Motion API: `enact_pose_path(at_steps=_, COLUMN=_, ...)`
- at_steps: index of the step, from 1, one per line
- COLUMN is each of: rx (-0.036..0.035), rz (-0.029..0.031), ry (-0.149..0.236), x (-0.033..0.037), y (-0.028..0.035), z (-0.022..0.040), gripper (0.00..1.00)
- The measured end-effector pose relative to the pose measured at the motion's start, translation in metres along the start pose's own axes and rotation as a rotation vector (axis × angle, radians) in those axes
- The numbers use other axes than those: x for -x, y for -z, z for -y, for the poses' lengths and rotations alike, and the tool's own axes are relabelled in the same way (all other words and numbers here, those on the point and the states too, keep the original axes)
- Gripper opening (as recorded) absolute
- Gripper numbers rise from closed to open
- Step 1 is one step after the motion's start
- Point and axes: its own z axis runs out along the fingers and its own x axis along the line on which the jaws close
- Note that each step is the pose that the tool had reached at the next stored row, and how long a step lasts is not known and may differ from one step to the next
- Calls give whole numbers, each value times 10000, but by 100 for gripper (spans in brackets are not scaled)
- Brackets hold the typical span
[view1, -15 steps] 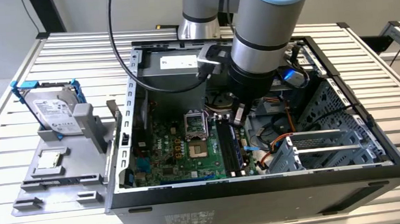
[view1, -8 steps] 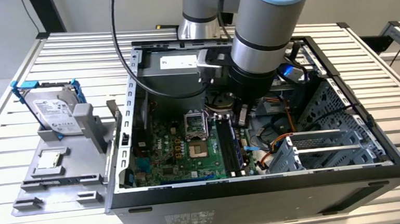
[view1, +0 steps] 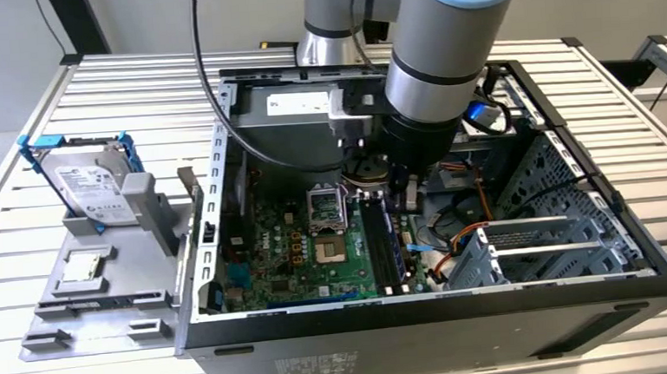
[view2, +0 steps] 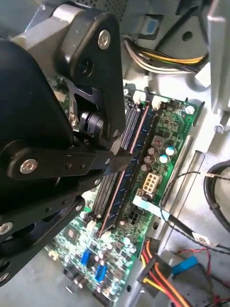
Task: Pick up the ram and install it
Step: 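Press down the ram until it locks into place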
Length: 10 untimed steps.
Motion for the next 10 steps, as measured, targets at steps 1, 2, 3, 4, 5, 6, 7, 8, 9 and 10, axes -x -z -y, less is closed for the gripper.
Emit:
enact_pose_path(at_steps=1, rx=7, rz=1, ry=224, x=0, y=0, z=0, gripper=0)
enact_pose_path(at_steps=2, rx=13, rz=3, ry=409, x=0, y=0, z=0, gripper=0)
enact_pose_path(at_steps=3, rx=19, rz=3, ry=578, x=0, y=0, z=0, gripper=0)
enact_pose_path(at_steps=4, rx=25, rz=5, ry=774, x=0, y=0, z=0, gripper=0)
enact_pose_path(at_steps=5, rx=30, rz=6, ry=948, x=0, y=-1, z=0, gripper=0)
enact_pose_path(at_steps=6, rx=36, rz=6, ry=1134, x=0, y=-1, z=0, gripper=0)
enact_pose_path(at_steps=7, rx=42, rz=7, ry=1312, x=0, y=-1, z=0, gripper=0)
enact_pose_path(at_steps=8, rx=47, rz=8, ry=1491, x=0, y=-1, z=0, gripper=0)
enact_pose_path(at_steps=9, rx=52, rz=8, ry=1641, x=0, y=-1, z=0, gripper=0)
enact_pose_path(at_steps=10, rx=53, rz=9, ry=1672, x=0, y=-1, z=0, gripper=0)
